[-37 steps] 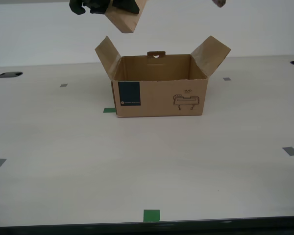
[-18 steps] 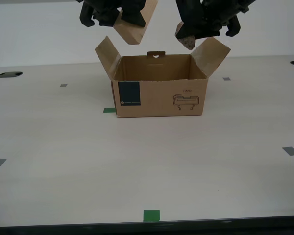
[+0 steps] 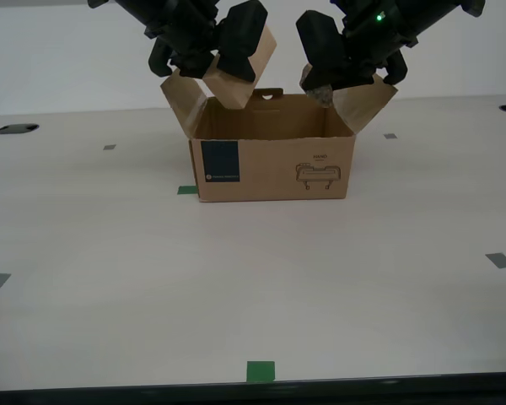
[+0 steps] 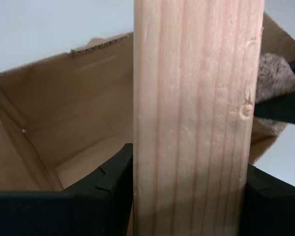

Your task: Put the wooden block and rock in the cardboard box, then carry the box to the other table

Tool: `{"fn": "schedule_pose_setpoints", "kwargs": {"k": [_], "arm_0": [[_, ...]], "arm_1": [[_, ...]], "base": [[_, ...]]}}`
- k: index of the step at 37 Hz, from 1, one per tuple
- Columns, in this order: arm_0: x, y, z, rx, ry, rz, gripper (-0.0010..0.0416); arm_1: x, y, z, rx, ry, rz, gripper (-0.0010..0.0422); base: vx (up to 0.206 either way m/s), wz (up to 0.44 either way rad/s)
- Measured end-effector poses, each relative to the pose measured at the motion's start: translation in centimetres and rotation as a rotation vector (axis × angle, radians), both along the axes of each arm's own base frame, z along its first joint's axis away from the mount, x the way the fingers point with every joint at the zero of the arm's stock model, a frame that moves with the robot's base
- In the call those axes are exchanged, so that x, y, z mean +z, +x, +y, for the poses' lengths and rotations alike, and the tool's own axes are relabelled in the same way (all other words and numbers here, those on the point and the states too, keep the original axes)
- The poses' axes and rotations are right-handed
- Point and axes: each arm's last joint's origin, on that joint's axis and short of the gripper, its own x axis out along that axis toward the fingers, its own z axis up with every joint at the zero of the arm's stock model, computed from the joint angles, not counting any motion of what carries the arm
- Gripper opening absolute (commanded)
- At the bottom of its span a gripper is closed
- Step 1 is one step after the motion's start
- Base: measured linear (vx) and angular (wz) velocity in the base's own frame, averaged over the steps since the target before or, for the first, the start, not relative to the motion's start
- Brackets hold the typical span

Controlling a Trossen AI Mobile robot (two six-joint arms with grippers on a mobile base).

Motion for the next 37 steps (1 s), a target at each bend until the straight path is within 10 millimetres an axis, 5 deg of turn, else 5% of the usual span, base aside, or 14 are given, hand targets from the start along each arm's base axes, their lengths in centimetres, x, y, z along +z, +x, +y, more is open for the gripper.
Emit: {"fn": "schedule_pose_setpoints", "kwargs": {"k": [29,37], "arm_0": [[1.3,0.3,0.2,-0.012,-0.002,0.021,0.0004],[1.3,0.4,0.1,-0.031,-0.018,0.014,0.0034]], "arm_1": [[0.0,0.0,-0.1,0.018,-0.013,0.025,0.0000],[0.0,0.0,-0.1,0.017,-0.013,0.025,0.0004]], "base": [[0.000,0.000],[0.000,0.000]]}}
